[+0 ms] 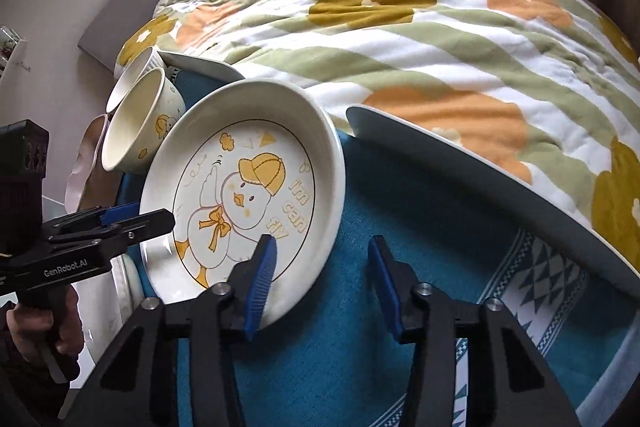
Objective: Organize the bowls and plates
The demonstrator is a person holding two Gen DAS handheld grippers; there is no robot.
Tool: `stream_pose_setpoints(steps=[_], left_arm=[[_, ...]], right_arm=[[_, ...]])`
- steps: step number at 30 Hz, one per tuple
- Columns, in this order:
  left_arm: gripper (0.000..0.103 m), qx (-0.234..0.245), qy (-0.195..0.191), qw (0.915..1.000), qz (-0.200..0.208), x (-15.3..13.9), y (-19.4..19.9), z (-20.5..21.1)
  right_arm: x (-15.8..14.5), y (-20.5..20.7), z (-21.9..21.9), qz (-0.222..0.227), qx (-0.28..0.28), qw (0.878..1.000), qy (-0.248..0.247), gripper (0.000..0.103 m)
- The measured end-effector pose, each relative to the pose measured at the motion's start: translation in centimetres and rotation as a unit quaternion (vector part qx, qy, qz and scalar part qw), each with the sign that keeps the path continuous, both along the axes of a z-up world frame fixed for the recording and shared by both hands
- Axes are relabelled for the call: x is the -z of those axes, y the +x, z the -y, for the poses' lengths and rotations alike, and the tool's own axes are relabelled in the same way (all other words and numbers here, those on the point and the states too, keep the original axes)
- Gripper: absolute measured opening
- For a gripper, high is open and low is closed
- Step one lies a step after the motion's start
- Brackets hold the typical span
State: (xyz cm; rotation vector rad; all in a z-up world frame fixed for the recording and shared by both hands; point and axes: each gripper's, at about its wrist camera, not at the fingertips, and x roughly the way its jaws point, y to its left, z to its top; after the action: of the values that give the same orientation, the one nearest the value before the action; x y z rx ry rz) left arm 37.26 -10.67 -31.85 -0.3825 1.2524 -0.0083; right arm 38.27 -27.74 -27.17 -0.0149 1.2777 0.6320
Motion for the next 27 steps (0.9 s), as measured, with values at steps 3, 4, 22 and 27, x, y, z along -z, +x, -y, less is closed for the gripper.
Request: stream_pose_setpoints(steps=[3,4,22,27], left_arm=[[0.022,-0.001,0.002,1.0000,0.004,0.1,0.1,0.1],[0.021,-0.001,0.004,1.0000,0.004,0.2,0.2,0.1],[0.021,0.042,0.026,0.9976,0.048,-3.7,-1.6,1.6],[0.021,0.062,0.017,0.9948,0.079,-7.2,-3.5,0.8]], right_arm=[[0.3,0.2,0.0,0.001,-0.001,1.000,0.005,0.022],[0.3,0.4,0.0,-0.001,-0.003,1.000,0.010,0.018],[-3.2,-2.5,0.5,0.051,0.009,0.999,0.000,0.015],[-6.5,-5.0,0.3,0.076,0.030,0.997,0.002,0.015]])
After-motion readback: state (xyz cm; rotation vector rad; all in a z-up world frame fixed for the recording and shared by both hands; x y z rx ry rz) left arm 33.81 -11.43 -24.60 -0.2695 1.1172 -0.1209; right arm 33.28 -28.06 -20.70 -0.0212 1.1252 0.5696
